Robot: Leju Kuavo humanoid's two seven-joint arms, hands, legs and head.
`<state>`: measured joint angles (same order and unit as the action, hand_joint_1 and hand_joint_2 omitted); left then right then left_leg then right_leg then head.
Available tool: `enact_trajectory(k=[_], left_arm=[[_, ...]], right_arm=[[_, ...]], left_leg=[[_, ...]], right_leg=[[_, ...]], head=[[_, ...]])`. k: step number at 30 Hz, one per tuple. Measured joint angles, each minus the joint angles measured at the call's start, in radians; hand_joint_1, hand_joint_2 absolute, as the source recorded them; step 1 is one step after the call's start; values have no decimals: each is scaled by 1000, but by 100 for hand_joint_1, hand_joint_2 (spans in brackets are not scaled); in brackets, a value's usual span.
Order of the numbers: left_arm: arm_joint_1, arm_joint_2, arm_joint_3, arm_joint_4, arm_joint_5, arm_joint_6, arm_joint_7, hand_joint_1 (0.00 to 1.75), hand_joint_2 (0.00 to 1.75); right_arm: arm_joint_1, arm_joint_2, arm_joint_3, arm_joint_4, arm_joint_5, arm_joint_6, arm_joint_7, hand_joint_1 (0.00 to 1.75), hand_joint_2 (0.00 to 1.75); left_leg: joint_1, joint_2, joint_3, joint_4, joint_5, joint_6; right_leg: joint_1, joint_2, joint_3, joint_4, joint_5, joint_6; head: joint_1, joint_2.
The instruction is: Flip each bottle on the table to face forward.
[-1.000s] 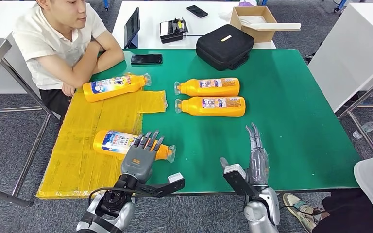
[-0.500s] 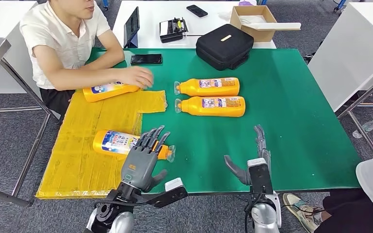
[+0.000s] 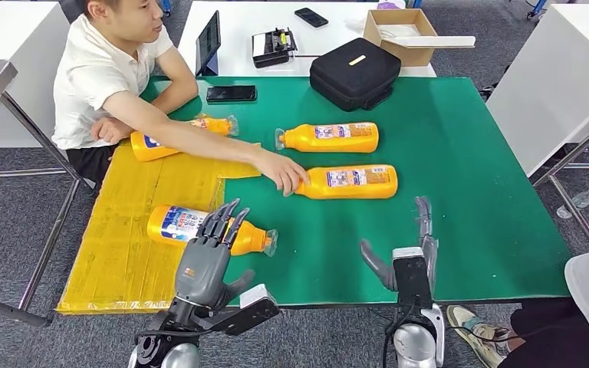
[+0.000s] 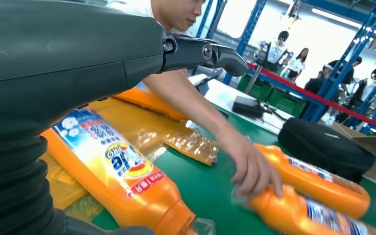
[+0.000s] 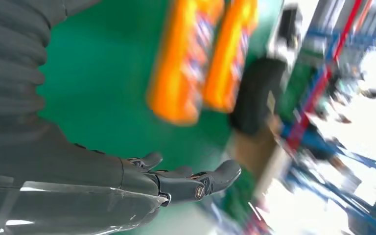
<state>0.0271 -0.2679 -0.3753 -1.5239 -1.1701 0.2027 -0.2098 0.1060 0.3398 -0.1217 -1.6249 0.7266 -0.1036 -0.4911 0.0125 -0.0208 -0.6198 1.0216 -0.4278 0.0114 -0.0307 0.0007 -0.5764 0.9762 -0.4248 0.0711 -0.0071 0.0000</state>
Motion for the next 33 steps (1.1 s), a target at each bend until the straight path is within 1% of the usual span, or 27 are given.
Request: enact_trajectory(k=[2,5,8,11,15,20,23,26,29,33], left_arm=[[3,-1,1,-4,55,-18,-17,0,175],[4,-3,0,-8,154,-50,-39,0,175],[4,-4,-8,-8,221,-72,-53,0,175],[2,-4,-20,-8,237,-73,-58,0,175],[-5,-4,-28,-6,239,-70,-60,0,175],[-12,-4,-39,5,243,-70,-61,0,175],[-15,-4,-42,11,253,-72,-64,0,175],[-22,-4,-45,22,268,-78,-69,0,175],[-32,-4,-52,35,276,-81,-71,0,175],[-39,-4,-63,45,280,-81,-71,0,175]], right_arm=[[3,-6,17,-27,150,-109,1,0,175],[4,-27,44,-43,349,-228,47,0,175],[5,-67,66,-35,510,-296,127,0,175],[2,-106,79,1,597,-311,196,0,175],[-19,-143,91,72,634,-289,241,0,175],[-54,-170,101,141,637,-268,261,0,175],[-72,-186,103,178,634,-234,279,0,175],[-113,-211,102,246,615,-199,291,0,175],[-159,-235,101,317,614,-195,296,0,175],[-196,-251,103,379,632,-190,302,0,175]], left_leg=[[0,0,0,0,0,0],[0,0,0,0,0,0],[0,0,0,0,0,0],[0,0,0,0,0,0],[0,0,0,0,0,0],[0,0,0,0,0,0],[0,0,0,0,0,0],[0,0,0,0,0,0],[0,0,0,0,0,0],[0,0,0,0,0,0]], right_leg=[[0,0,0,0,0,0],[0,0,0,0,0,0],[0,0,0,0,0,0],[0,0,0,0,0,0],[0,0,0,0,0,0],[0,0,0,0,0,0],[0,0,0,0,0,0],[0,0,0,0,0,0],[0,0,0,0,0,0],[0,0,0,0,1,1]], head=[[0,0],[0,0],[0,0],[0,0],[0,0],[0,0],[-1,0],[-1,0],[0,0],[-1,0]])
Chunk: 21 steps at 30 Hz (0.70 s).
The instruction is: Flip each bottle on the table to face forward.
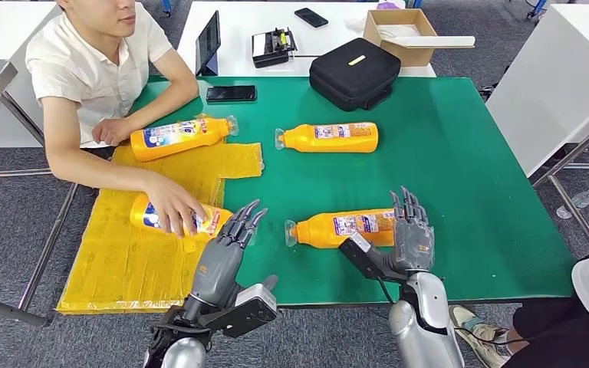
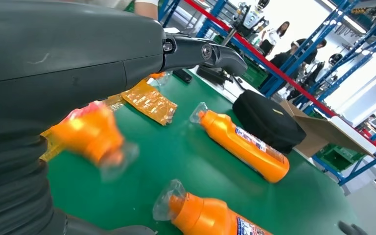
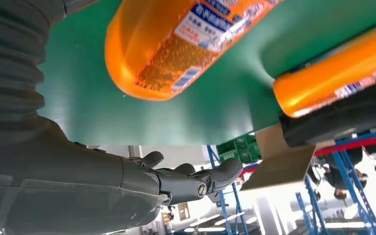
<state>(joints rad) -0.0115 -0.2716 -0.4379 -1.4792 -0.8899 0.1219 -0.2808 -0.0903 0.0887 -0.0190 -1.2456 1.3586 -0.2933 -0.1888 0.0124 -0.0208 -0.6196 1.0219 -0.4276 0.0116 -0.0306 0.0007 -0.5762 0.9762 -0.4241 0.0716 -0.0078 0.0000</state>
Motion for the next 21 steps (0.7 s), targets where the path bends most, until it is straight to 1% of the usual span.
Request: enact_trajectory(k=[10,21], left_arm=[[-20,0,-18,28,32,-7,5,0,175],[-27,0,-29,39,44,-11,7,0,175]], right_arm=[[-59,-33,24,123,44,3,36,0,175],[-72,-51,27,170,54,8,48,0,175]], left_leg=[[0,0,0,0,0,0],[0,0,0,0,0,0]], right_leg=[[0,0,0,0,0,0],[0,0,0,0,0,0]], head=[[0,0],[0,0]])
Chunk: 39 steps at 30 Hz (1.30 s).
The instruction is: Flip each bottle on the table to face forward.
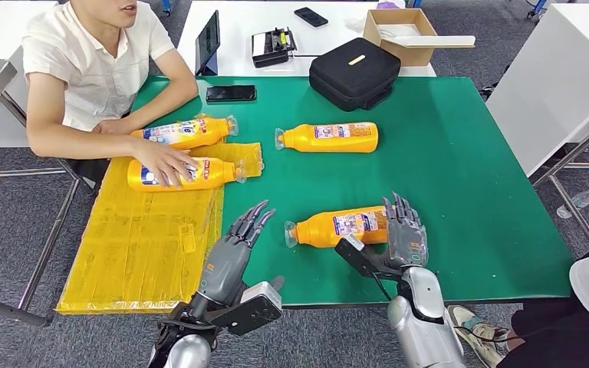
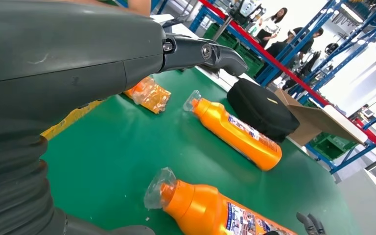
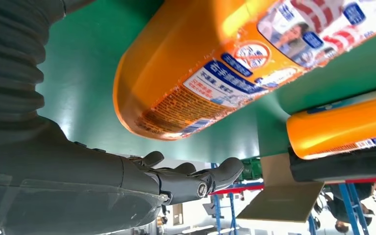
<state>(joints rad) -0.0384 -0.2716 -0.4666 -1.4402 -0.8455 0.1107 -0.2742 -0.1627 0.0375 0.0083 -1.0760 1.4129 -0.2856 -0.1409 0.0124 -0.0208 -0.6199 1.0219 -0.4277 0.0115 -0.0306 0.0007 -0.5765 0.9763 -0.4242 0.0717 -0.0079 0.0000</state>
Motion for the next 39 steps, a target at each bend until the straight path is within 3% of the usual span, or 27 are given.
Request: enact_trajectory(k=[15,33,35,37,39], left_arm=[[-5,2,-20,0,37,-32,17,0,175],[-24,2,-39,9,77,-41,2,0,175],[-25,2,-42,10,78,-42,2,0,175],[-28,2,-44,12,78,-42,2,0,175],[-30,2,-48,13,78,-43,2,0,175]], right_arm=[[-41,-60,68,80,88,8,60,0,175],[-150,-75,115,224,120,-2,76,0,175],[-157,-76,117,235,114,11,79,26,175],[-164,-77,117,248,96,33,80,113,175],[-169,-81,117,265,68,59,72,175,175]], left_leg=[[0,0,1,0,0,0],[0,1,2,0,0,0],[0,1,2,0,0,0],[0,2,2,0,0,0],[0,2,3,0,0,0]], right_leg=[[0,0,0,0,0,0],[0,0,1,0,2,-2],[0,0,1,0,2,-2],[0,0,1,0,2,-2],[0,0,1,0,2,-2]], head=[[0,0],[0,0],[0,0],[0,0],[0,0]])
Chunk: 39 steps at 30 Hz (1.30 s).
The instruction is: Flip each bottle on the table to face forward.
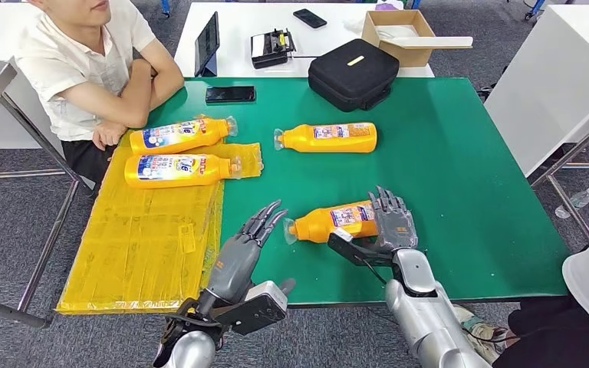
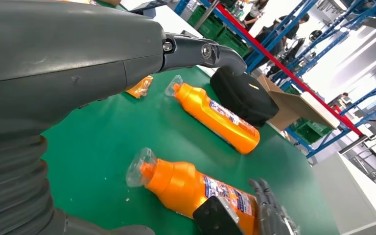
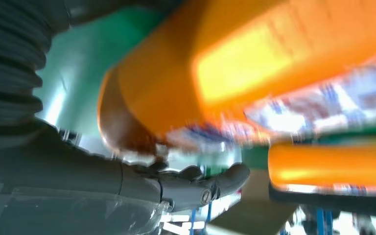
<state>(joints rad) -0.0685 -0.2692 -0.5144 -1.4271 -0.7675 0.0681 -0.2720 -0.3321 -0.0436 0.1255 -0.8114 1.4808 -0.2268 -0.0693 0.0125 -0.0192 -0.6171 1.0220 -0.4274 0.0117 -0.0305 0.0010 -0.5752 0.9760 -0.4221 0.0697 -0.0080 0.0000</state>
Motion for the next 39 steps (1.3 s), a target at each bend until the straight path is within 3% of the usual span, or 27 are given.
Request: enact_trajectory(k=[7,15,22,26,32,39], left_arm=[[-3,1,-4,6,6,5,-15,0,175],[-8,2,-6,21,7,6,-20,0,175],[-10,2,-10,29,24,9,-29,0,175],[-10,3,-9,29,71,4,-40,0,175],[-2,1,11,19,306,-59,-6,0,175],[4,-3,29,17,341,-68,2,0,175]], right_arm=[[-25,-50,-18,71,-133,46,-98,175,175],[-36,-94,-35,126,-201,63,-139,175,175],[-36,-110,-49,146,-265,70,-179,175,175],[-32,-112,-76,140,-397,127,-251,175,175],[64,-108,-126,-11,-694,302,-299,175,175],[160,-101,-148,-155,-727,337,-282,175,175]], left_leg=[[0,-2,7,0,-2,1],[0,-2,15,0,-3,2],[0,-2,22,0,-4,3],[0,-1,24,0,-5,3],[0,0,26,0,-7,1],[2,2,24,0,-7,1]], right_leg=[[0,0,-2,-2,-2,1],[0,0,6,-3,-3,2],[0,0,13,-4,-4,2],[0,0,15,-5,-3,2],[1,1,16,-4,-3,2],[3,3,14,-4,-4,1]], head=[[0,0],[0,0],[0,0],[0,0],[0,0],[0,0]])
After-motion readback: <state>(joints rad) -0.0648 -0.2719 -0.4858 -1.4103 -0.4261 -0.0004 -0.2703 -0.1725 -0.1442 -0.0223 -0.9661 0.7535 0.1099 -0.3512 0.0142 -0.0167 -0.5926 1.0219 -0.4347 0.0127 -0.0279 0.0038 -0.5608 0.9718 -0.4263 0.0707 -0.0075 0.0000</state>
